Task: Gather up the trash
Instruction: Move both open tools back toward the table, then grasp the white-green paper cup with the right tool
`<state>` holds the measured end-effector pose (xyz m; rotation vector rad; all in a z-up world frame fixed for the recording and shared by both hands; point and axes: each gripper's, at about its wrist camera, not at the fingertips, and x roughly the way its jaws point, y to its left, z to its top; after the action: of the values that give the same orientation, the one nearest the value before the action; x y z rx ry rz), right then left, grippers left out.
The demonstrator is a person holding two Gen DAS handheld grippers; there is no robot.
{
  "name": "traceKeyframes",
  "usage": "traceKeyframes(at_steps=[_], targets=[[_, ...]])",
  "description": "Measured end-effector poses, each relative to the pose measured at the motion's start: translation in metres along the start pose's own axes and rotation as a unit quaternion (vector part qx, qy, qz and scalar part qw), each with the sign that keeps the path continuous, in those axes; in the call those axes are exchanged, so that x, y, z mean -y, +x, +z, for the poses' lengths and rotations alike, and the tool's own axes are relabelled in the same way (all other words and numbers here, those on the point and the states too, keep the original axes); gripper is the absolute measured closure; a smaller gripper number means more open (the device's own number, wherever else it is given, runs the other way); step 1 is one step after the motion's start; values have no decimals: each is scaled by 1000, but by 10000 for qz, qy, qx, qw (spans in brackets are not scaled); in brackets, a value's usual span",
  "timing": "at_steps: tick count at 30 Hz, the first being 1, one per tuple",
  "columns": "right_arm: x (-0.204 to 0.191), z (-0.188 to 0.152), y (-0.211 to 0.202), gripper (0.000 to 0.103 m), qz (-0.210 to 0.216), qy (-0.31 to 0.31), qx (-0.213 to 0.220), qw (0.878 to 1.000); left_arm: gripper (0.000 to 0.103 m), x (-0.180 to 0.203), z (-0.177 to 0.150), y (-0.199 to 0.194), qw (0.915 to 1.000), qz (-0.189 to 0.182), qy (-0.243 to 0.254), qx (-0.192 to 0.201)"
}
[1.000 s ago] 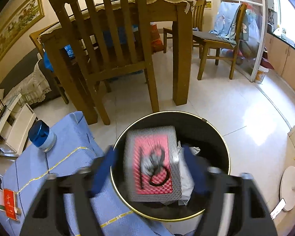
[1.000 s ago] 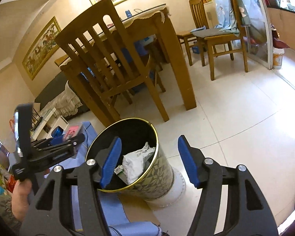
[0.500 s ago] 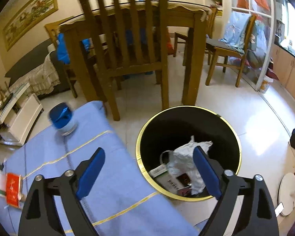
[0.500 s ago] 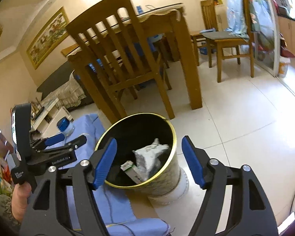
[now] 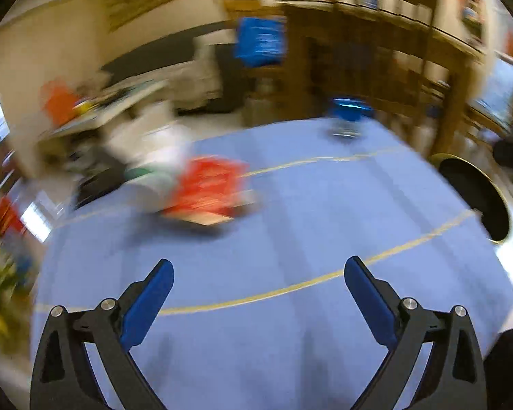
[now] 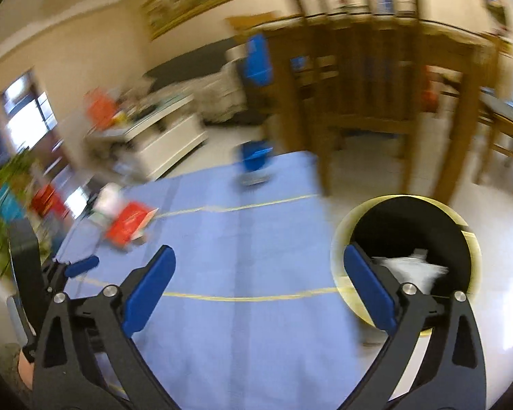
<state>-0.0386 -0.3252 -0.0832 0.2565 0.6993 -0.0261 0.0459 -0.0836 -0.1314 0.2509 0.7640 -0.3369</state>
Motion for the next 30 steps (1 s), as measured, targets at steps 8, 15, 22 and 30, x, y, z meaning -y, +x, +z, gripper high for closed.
traceKeyframes(at_steps=[8, 15, 22, 30], targets=[[-110, -10, 76, 6, 834, -470, -897, 9914, 7, -129, -38, -19, 9909, 837, -1034, 225], [-169, 34, 118, 6, 1236, -253, -974, 9872, 6, -159, -44, -28, 9842, 771, -1423, 717], [-226, 87, 200, 6, 899, 64, -1363, 9866, 6, -172, -44, -16, 9834, 509, -1634, 596], [-260, 82, 258, 23, 84, -63, -1988, 9800, 6, -177, -45, -15, 9833, 274, -1703, 575]])
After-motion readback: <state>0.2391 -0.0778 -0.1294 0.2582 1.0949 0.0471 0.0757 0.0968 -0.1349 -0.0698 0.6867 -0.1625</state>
